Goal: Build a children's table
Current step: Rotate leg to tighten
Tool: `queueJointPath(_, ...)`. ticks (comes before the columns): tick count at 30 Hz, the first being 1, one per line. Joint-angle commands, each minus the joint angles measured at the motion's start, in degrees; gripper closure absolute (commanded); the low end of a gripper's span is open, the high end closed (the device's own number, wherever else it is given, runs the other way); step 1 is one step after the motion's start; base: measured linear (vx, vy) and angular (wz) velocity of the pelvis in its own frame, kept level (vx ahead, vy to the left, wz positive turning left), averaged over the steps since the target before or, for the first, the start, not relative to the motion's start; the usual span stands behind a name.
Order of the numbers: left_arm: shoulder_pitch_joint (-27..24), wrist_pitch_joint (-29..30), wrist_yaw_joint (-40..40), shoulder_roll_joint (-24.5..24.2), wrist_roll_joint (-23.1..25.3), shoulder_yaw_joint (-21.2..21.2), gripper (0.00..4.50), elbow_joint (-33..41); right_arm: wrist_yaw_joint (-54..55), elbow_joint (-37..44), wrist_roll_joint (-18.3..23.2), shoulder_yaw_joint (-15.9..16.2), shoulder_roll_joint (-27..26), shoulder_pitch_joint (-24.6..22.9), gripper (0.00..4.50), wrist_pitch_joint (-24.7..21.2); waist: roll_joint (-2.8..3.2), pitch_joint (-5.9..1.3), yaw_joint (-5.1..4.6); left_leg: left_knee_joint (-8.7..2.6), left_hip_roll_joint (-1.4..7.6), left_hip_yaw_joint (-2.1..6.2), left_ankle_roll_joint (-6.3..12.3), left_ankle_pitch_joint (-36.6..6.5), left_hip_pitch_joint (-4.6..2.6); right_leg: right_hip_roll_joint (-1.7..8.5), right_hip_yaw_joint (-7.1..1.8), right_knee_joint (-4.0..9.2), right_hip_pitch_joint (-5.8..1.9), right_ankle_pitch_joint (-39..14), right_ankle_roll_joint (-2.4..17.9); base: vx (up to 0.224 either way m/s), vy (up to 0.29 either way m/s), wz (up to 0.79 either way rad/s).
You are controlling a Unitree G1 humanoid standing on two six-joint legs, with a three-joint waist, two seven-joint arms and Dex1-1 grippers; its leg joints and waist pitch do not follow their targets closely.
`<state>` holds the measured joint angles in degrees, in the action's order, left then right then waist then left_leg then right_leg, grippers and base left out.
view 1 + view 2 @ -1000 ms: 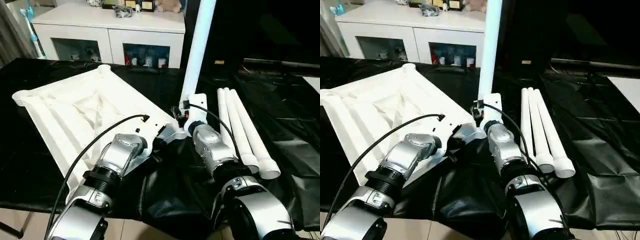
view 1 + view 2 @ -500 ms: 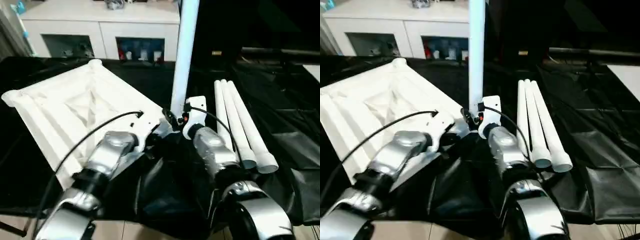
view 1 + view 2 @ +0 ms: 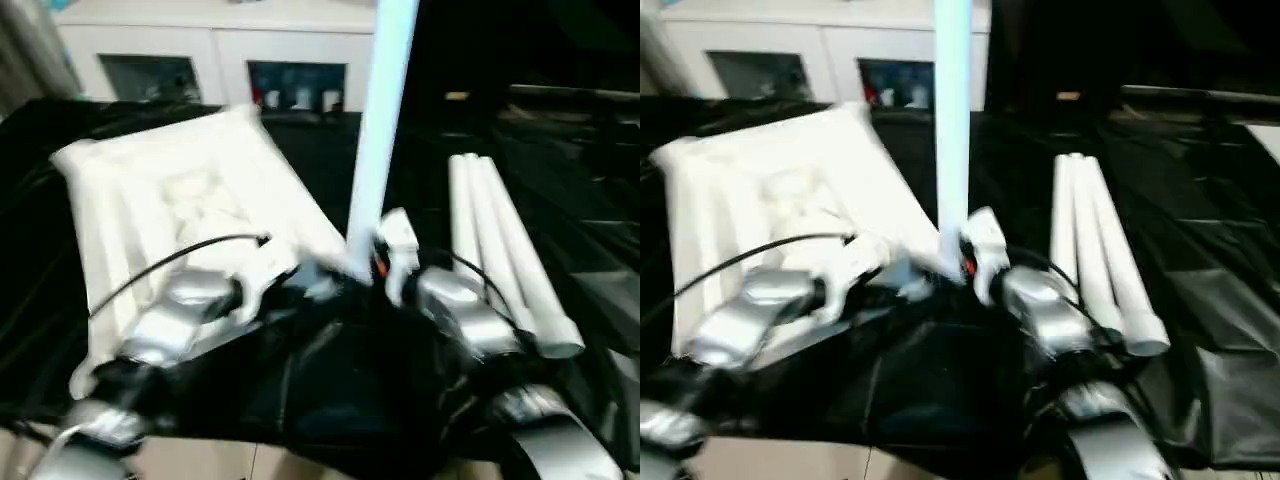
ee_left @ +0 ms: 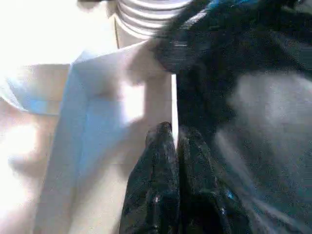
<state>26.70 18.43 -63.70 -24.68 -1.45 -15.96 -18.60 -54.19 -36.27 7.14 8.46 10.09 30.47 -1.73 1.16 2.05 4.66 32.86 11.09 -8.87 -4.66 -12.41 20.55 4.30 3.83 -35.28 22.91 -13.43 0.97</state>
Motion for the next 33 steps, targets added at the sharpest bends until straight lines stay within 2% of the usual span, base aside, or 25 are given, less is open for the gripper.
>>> queueJointPath(1, -1.5, 0.2, -5.6, 0.2, -2.2, -3.3, 4.5, 1.9, -3.7, 3.1, 0.6, 2.0, 0.7, -0.5, 0.05, -0.9, -0.04, -3.1, 0.09, -2.31, 2.2, -0.21, 11.19, 6.2, -0.11, 3.45, -2.32, 1.97, -3.56, 16.9, 17.1, 0.0, 0.0, 0.0)
queueJointPath(2, -1.7, 0.1, -6.6, -0.4, -2.4, -3.4, 4.5, 2.4, -4.9, 3.9, 0.9, 2.2, 1.3, -0.9, 0.05, -1.1, 0.11, -3.04, 0.26, -2.39, 2.26, -0.31, 10.35, 4.2, -0.28, 3.56, -2.42, 2.14, -3.37, 13.8, 17.2, 0.0, 0.0, 0.0)
queueJointPath(4, -2.1, 0.5, -8.0, -1.6, -2.6, -3.7, 4.5, 3.1, -6.7, 5.2, 1.0, 2.5, 2.4, -1.6, 0.05, -1.3, 0.07, -2.93, 0.31, -2.65, 2.4, -0.31, 8.87, 2.0, -0.16, 3.66, -2.5, 2.31, -3.49, 10.7, 17.1, 0.0, 0.0, 0.0)
queueJointPath(5, -2.3, 0.0, -8.4, -2.0, -2.5, -3.8, 4.5, 3.2, -7.6, 5.7, 1.2, 2.5, 2.9, -1.8, 0.05, -1.3, 0.11, -2.91, 0.4, -2.71, 2.43, -0.34, 8.02, 1.0, -0.36, 3.65, -2.57, 2.45, -3.37, 9.4, 17.0, 0.0, 0.0, 0.0)
queueJointPath(8, -2.5, -1.1, -9.1, -2.9, -2.5, -3.3, 4.5, 3.1, -10.2, 8.4, 2.3, 2.3, 4.8, -3.0, 0.05, -2.9, 0.11, -2.85, 0.42, -2.66, 2.3, -0.43, 6.79, 0.0, -0.29, 3.56, -2.69, 2.48, -3.47, 8.7, 16.3, 0.0, 0.0, 0.0)
queueJointPath(14, -2.6, -1.3, -9.3, -3.5, -2.4, -3.3, 4.5, 3.0, -11.3, 9.2, 2.2, 2.6, 5.8, -3.6, 0.05, -3.0, -0.05, -2.99, 0.48, -2.49, 2.14, -0.73, 5.46, -0.4, -0.09, 3.63, -2.72, 2.29, -3.56, 9.0, 15.8, 0.0, 0.0, 0.0)
queueJointPath(19, -2.5, -1.6, -9.0, -3.4, -2.0, -3.2, 4.5, 2.7, -11.4, 9.5, 1.5, 3.3, 6.1, -4.1, 0.05, -2.8, -0.12, -3.25, 0.56, -2.19, 1.97, -0.74, 5.62, 1.6, -0.05, 3.45, -2.68, 1.92, -3.65, 11.8, 15.8, 0.0, 0.0, 0.0)
queueJointPath(21, -2.4, -1.6, -9.1, -3.4, -2.0, -3.1, 4.5, 2.6, -11.2, 9.6, 1.5, 3.4, 6.2, -4.1, 0.33, -2.9, -0.11, -3.32, 0.59, -2.08, 1.93, -0.72, 6.0, 2.2, 0.01, 3.44, -2.62, 1.78, -3.7, 12.7, 15.9, 0.0, 0.0, 0.0)
queueJointPath(23, -2.4, -1.6, -9.0, -3.5, -2.1, -3.2, 4.5, 2.5, -10.9, 9.3, 1.2, 3.5, 6.1, -3.9, 0.33, -2.8, -0.12, -3.34, 0.61, -2.03, 1.96, -0.72, 6.24, 2.1, 0.03, 3.48, -2.61, 1.75, -3.7, 12.5, 16.0, 0.0, 0.0, 0.0)
queueJointPath(26, -2.4, -1.7, -8.9, -3.5, -2.1, -3.1, 4.5, 2.3, -10.5, 8.8, 1.3, 3.2, 5.8, -3.7, 0.72, -2.9, -0.15, -3.41, 0.62, -1.93, 1.93, -0.71, 6.4, 2.4, 0.04, 3.45, -2.59, 1.66, -3.72, 12.7, 16.1, 0.0, 0.0, 0.0)
queueJointPath(29, -2.4, -1.7, -8.9, -3.5, -2.1, -3.1, 4.5, 2.3, -10.4, 8.7, 1.5, 3.2, 5.6, -3.7, 0.82, -2.8, -0.14, -3.46, 0.65, -1.85, 1.92, -0.71, 6.5, 2.5, 0.03, 3.42, -2.58, 1.59, -3.72, 12.8, 16.2, 0.0, 0.0, 0.0)
queueJointPath(31, -2.4, -1.7, -8.9, -3.5, -2.0, -3.1, 4.5, 2.2, -10.4, 8.6, 1.6, 3.4, 5.6, -3.7, 1.13, -2.8, -0.12, -3.5, 0.68, -1.79, 1.94, -0.71, 6.6, 2.7, 0.01, 3.43, -2.57, 1.54, -3.71, 13.0, 16.3, 0.0, 0.0, 0.0)
queueJointPath(33, -2.3, -1.6, -8.9, -3.5, -2.0, -3.2, 4.5, 2.1, -10.4, 8.6, 1.6, 3.5, 5.6, -3.8, 1.24, -2.7, -0.09, -3.54, 0.69, -1.73, 1.94, -0.69, 6.74, 3.1, 0.02, 3.38, -2.53, 1.45, -3.7, 13.4, 16.4, 0.0, 0.0, 0.0)
